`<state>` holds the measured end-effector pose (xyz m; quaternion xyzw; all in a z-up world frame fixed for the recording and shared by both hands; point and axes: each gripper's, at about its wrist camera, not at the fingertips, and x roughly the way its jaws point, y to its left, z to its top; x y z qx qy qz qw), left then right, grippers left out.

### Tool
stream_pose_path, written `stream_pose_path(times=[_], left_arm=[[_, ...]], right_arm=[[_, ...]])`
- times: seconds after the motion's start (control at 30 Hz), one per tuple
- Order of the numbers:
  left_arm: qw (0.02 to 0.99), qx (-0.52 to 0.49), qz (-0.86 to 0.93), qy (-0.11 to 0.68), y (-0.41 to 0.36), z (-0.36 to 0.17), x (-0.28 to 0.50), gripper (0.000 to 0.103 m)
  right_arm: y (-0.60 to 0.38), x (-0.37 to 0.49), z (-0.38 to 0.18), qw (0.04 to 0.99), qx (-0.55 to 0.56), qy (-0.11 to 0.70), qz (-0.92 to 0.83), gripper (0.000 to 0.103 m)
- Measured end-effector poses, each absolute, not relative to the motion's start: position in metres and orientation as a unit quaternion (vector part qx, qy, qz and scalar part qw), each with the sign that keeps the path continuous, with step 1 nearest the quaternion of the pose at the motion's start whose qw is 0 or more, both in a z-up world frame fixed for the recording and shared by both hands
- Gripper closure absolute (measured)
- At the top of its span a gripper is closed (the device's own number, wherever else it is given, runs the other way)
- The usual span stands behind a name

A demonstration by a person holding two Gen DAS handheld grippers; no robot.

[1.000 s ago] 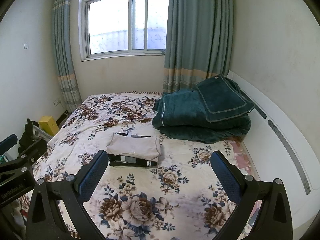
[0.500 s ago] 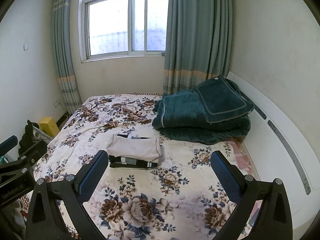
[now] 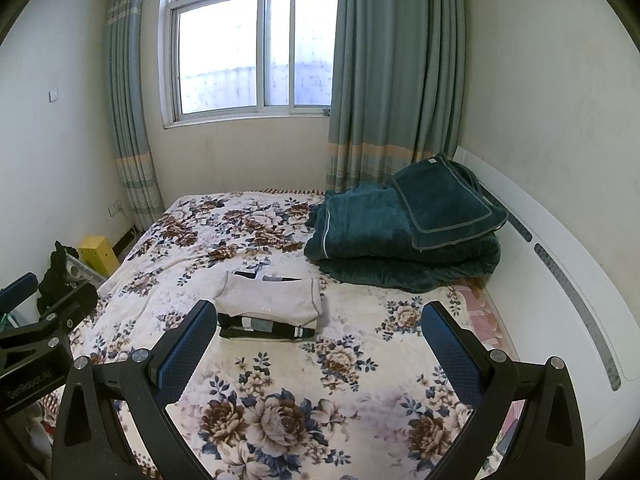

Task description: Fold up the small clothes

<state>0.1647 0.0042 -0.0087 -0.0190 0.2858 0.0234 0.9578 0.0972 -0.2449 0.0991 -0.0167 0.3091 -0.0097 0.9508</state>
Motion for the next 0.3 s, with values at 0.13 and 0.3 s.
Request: stream_pose_path(times=[0.13,0.3], left_arm=[[0.958,-0.022,0.023,0.286,0.0029,-0.0091,0.1636,0.000],[0.960,-0.021,0.027,0.278,-0.0010,-0.0077,0.1604,0.000]], right_arm=[[-0.2439,0.0967,0.0992,0.951,-0.017,0.309,-0.011,0.000],[-0.2448,0.0938,0.0977,0.951,-0.017,0.309,-0.012,0.000]])
